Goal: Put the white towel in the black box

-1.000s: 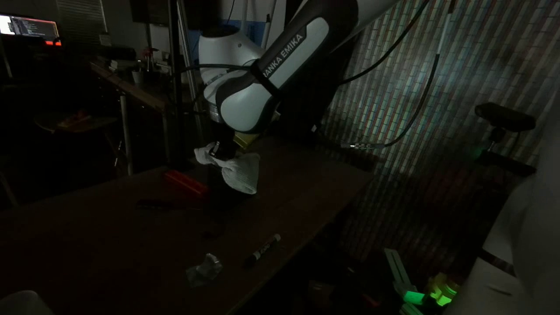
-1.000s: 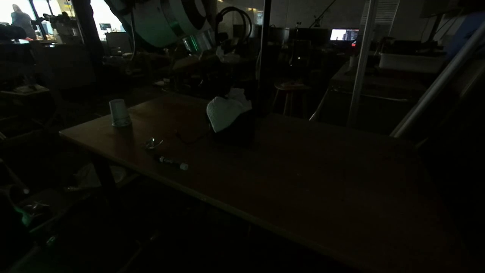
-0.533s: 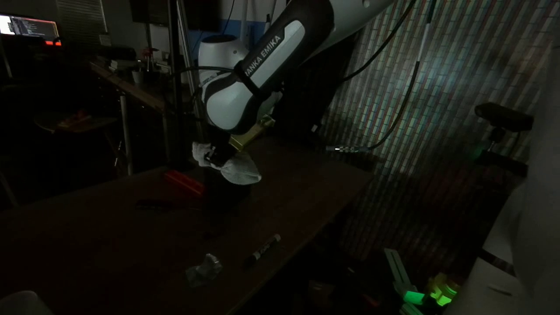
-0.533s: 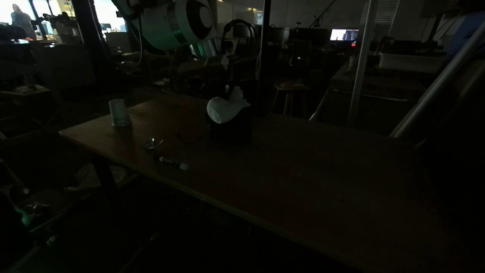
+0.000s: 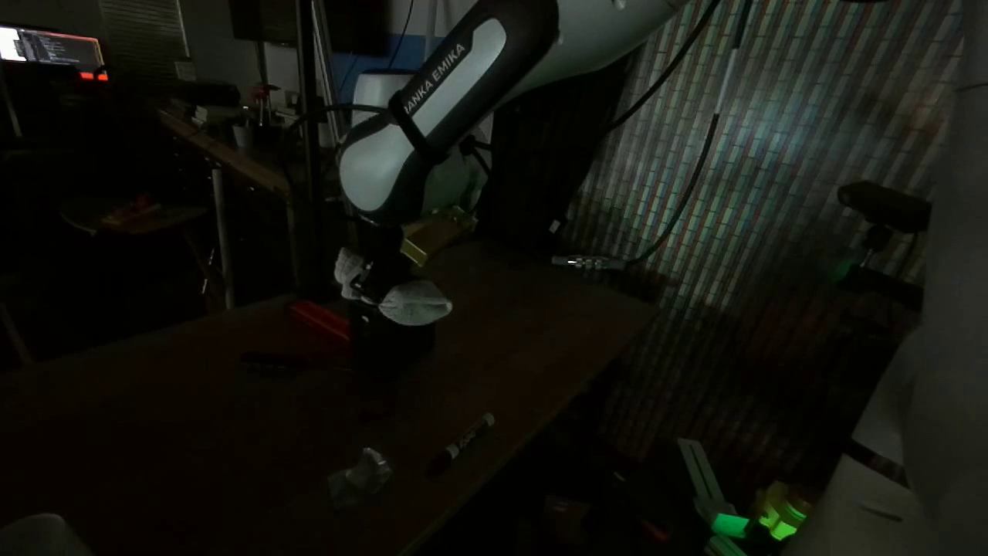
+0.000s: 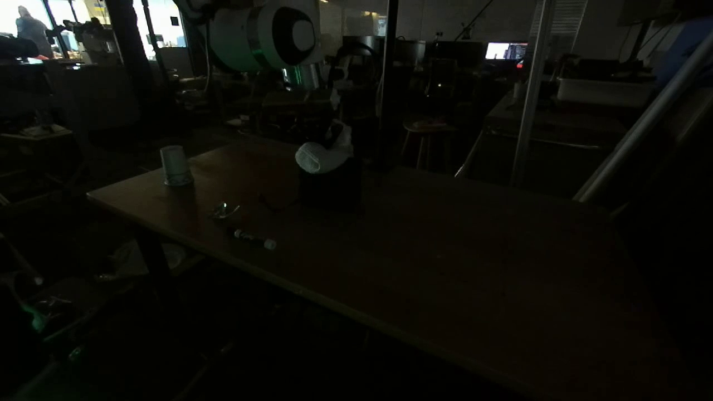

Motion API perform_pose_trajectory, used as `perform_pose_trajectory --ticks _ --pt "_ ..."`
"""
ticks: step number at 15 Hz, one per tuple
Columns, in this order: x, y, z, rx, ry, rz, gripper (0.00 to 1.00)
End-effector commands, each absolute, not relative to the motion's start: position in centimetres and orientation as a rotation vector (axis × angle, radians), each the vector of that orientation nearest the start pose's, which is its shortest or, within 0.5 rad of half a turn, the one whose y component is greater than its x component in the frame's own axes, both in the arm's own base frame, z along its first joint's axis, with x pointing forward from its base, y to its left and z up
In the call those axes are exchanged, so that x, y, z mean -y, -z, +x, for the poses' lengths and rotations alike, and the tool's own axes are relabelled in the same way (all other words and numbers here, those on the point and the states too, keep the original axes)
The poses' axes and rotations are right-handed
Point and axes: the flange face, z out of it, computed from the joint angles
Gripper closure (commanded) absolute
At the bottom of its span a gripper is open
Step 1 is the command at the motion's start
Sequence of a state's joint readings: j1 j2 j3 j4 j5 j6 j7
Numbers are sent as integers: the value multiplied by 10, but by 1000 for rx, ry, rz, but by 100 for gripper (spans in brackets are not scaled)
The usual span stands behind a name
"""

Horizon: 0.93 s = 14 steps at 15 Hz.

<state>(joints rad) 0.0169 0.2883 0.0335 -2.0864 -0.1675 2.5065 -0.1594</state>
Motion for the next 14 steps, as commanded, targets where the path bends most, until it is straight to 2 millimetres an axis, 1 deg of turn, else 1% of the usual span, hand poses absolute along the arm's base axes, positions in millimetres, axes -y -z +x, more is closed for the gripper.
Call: perform_pose_trajectory --ticks 1,6,14 --pt "-43 -277 604 617 102 -3101 100" --pt "-50 -271 611 686 26 -3041 100" --pt "-66 -264 613 805 39 -2907 100"
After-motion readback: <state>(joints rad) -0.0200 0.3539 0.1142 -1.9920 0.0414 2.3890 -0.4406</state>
